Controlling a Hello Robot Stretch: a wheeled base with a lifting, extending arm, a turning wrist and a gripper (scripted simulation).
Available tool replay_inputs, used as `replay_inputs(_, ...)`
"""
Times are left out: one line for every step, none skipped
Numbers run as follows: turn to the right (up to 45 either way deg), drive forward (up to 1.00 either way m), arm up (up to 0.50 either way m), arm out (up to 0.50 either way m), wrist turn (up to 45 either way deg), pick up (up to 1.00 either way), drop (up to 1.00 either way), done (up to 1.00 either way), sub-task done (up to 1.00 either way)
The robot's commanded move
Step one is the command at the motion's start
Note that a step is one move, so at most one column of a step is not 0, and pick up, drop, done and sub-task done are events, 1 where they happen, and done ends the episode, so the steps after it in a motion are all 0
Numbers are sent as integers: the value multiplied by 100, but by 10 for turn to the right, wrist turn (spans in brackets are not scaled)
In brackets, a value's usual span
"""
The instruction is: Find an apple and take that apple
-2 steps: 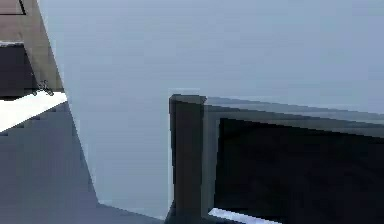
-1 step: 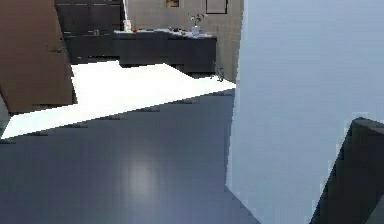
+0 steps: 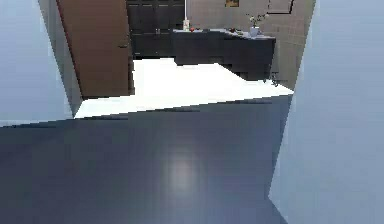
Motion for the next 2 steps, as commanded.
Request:
replay_inputs(0, 100, 0, 0, 0, 0, 0, 0, 0)
replay_inputs(0, 30, 0, 0, 0, 0, 0, 0, 0)
